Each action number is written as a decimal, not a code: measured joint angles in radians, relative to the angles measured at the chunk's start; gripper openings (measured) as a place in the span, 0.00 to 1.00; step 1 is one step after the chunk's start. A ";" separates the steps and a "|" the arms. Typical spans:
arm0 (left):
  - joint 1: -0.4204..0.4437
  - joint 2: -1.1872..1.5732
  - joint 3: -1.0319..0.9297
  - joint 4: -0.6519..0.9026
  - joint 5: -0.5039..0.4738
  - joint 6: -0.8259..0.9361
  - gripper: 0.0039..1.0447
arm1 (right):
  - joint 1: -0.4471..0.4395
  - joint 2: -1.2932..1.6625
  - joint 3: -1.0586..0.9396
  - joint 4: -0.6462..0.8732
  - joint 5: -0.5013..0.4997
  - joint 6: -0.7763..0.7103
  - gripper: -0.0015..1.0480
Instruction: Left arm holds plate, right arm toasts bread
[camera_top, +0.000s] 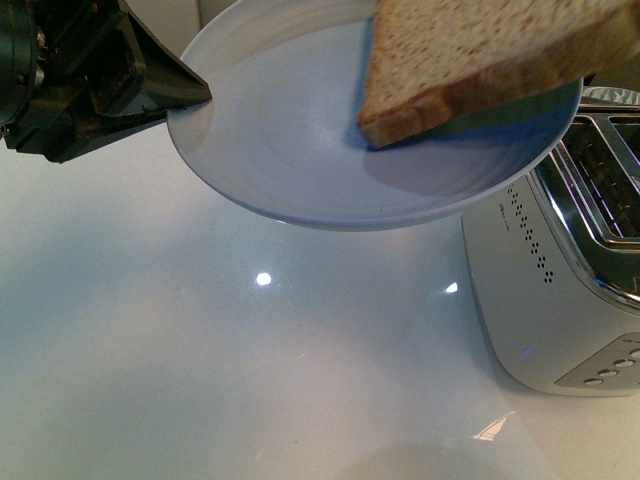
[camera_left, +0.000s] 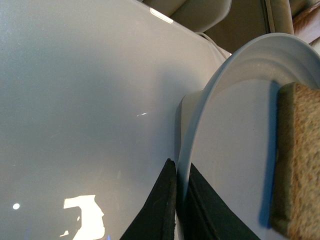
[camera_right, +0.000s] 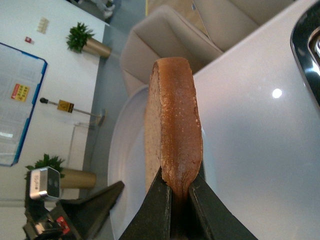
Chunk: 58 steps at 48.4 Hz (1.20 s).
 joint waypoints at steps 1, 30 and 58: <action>0.000 0.000 0.000 0.000 0.000 -0.001 0.03 | -0.003 -0.005 0.004 -0.003 0.000 -0.004 0.03; 0.000 0.000 0.000 0.000 0.000 -0.002 0.03 | -0.229 -0.205 0.135 -0.099 0.192 -0.562 0.03; 0.000 0.000 0.000 0.000 0.000 -0.002 0.03 | -0.267 -0.010 -0.027 -0.010 0.145 -0.722 0.03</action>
